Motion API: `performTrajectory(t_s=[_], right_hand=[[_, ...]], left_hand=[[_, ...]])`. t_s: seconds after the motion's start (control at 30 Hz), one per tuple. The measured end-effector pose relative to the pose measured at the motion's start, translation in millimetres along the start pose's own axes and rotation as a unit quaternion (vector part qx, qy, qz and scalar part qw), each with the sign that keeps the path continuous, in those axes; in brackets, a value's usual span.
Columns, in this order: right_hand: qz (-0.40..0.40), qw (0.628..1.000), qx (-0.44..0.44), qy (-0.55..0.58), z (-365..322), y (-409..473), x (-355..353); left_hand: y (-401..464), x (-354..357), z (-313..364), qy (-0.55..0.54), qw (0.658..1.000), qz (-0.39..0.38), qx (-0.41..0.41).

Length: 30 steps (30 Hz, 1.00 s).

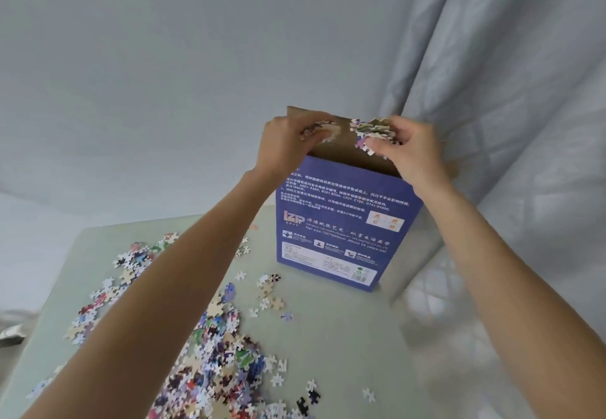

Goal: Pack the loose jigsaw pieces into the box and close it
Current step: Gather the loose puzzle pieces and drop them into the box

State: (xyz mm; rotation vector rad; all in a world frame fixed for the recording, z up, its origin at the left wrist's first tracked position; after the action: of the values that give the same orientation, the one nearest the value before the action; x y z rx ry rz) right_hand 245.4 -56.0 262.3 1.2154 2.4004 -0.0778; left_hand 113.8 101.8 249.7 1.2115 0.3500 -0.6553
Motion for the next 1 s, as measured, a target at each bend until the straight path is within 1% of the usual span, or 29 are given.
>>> performTrajectory(t_s=[0.07, 0.13, 0.2, 0.23, 0.3, 0.4, 0.47, 0.53, 0.63, 0.73, 0.8, 1.0], right_hand=[[0.019, 0.999, -0.016, -0.038, 7, 8, -1], [0.03, 0.994, -0.039, -0.098, 11, 10, -1], [0.041, 0.986, -0.064, -0.149, 12, 10, 2], [0.047, 0.981, -0.073, -0.175, 12, 11, 3], [0.057, 0.964, -0.094, -0.242, 12, 13, 8], [0.046, 0.938, -0.106, -0.326, 11, 18, 14], [0.032, 0.926, -0.107, -0.36, 11, 20, 17], [0.025, 0.921, -0.108, -0.373, 10, 20, 19], [0.012, 0.934, -0.106, -0.341, 10, 20, 18], [0.005, 0.945, -0.107, -0.309, 12, 21, 20], [0.004, 0.945, -0.12, -0.303, 12, 20, 25], [0.035, 0.94, -0.172, -0.294, 17, 11, 33]], left_hand=[[3, 8, -8, 0.024, 0.998, -0.055, 0.003], [2, 13, -14, 0.033, 0.994, -0.106, -0.002], [0, 16, -17, 0.025, 0.989, -0.144, -0.025], [0, 17, -19, 0.019, 0.987, -0.157, -0.037], [1, 19, -22, 0.013, 0.981, -0.189, -0.036], [-1, 20, -22, 0.046, 0.968, -0.244, -0.025], [-5, 19, -21, 0.064, 0.969, -0.239, -0.004], [-11, 19, -23, 0.068, 0.974, -0.215, 0.024], [-17, 15, -25, 0.086, 0.976, -0.195, 0.048], [-22, 15, -25, 0.127, 0.974, -0.17, 0.082], [-24, 17, -24, 0.141, 0.975, -0.149, 0.086], [-29, 16, -18, 0.162, 0.977, -0.102, 0.098]])
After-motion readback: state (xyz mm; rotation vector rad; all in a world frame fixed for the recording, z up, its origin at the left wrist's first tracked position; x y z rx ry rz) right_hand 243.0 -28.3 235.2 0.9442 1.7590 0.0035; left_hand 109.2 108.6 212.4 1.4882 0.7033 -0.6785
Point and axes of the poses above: each hand's wrist, its own y-axis towards the middle knuckle, its own x-axis out of the palm, z = x × y, the point moved 1 cm from there along y, towards the middle knuckle, and after that the axes turned 14 degrees about x, right-handed, at the moved point
